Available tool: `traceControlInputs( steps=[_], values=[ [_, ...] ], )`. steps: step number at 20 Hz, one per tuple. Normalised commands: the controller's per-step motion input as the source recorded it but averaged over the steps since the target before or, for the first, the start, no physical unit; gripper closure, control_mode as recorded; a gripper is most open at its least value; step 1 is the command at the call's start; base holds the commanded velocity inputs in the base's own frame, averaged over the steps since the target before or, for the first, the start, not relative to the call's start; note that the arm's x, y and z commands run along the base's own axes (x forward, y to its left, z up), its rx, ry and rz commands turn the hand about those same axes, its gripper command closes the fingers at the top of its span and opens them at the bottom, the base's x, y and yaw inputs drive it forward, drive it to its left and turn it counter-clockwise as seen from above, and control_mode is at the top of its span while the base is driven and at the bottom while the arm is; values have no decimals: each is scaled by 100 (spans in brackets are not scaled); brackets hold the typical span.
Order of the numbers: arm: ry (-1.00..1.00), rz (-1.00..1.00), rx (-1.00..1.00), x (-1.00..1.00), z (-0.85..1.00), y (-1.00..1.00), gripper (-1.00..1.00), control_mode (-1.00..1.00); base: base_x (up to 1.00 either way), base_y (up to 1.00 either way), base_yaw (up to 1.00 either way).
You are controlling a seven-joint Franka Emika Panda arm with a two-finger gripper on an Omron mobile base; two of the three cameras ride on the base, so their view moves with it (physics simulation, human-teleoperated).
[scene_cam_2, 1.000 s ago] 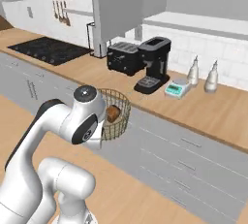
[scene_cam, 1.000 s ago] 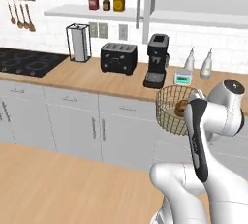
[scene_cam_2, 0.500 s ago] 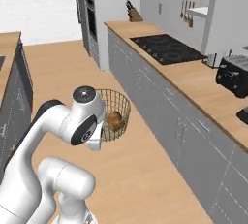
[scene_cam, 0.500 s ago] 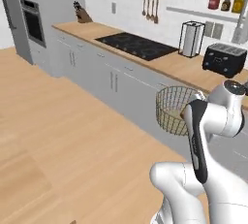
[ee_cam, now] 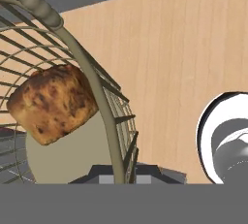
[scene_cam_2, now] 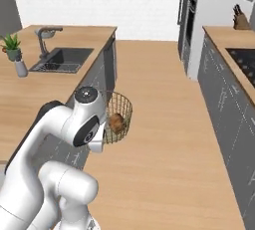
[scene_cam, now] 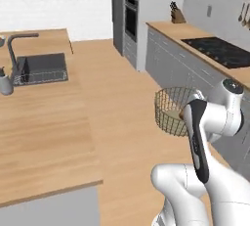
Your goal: Open the cabinet, pick up the bread from the cabinet and place it in the basket. Then move the basket to the dining counter.
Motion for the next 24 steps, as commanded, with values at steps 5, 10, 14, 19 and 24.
traceControlInputs(
  steps=[5, 10, 14, 19, 24],
  values=[
    [0, 0, 0, 0, 0, 0, 100, 100, 2, 4, 53],
    [0, 0, 0, 0, 0, 0, 100, 100, 17, 48, 43],
    [0, 0, 0, 0, 0, 0, 100, 100, 26, 70, 29],
    [0, 0, 0, 0, 0, 0, 100, 100, 13, 93, 24],
    [0, 0, 0, 0, 0, 0, 100, 100, 29, 100, 18]
  ],
)
